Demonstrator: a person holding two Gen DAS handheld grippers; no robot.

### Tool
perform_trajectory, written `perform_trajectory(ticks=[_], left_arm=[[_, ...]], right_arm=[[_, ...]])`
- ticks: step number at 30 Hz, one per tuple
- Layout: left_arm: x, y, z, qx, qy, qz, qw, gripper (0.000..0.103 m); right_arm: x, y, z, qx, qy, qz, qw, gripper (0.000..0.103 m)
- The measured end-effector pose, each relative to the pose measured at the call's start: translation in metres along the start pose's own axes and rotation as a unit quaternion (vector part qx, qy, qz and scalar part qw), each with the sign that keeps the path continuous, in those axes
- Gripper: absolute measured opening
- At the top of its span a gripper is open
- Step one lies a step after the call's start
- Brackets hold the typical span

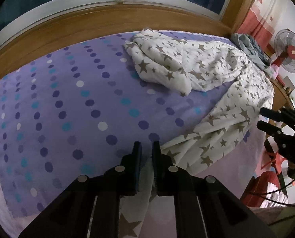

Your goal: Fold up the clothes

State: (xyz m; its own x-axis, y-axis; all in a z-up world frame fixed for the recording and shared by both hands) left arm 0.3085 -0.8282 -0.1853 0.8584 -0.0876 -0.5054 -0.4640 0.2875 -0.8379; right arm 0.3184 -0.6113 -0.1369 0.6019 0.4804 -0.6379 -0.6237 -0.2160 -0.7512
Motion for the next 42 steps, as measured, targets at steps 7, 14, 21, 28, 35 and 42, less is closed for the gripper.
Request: perform_trajectory(ticks=[7, 14, 21, 28, 35, 42], left_arm=[[0.002, -0.001, -0.001, 0.009, 0.003, 0.001, 1.0000, 0.011], [0.002, 0.000, 0.000, 0.013, 0.003, 0.001, 0.9999, 0.011], [0.002, 0.001, 0.000, 0.017, 0.006, 0.002, 0.9998, 0.011], [0.002, 0.001, 0.002, 0.018, 0.015, 0.000, 0.9997, 0.011], [0.004, -0.002, 0.008, 0.031, 0.023, 0.000, 0.9992, 0.011], [0.005, -0.009, 0.017, 0.054, 0.035, -0.003, 0.9979, 0.011]], right_arm=[[0.006, 0.008, 0.020, 0.074, -0.038, 0.002, 0.997, 0.033], [0.007, 0.003, 0.025, 0.080, -0.046, -0.002, 0.996, 0.033], [0.030, 0.010, 0.031, 0.102, -0.074, -0.039, 0.991, 0.033], [0.009, 0.014, 0.034, 0.094, -0.050, -0.016, 0.994, 0.033], [-0.001, 0.021, 0.027, 0.069, -0.049, -0.015, 0.996, 0.022], [-0.007, 0.017, 0.025, 0.032, -0.011, -0.015, 0.999, 0.003]])
Point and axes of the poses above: each gripper's, at about its wrist camera, not at the fingertips, and y roughly the way its jaws point, z to its right, x to its underside, the point moved 8 cm from there along y, roughly the way its jaws point, and after that the axes turned 2 degrees about x, right-handed, at the moved point
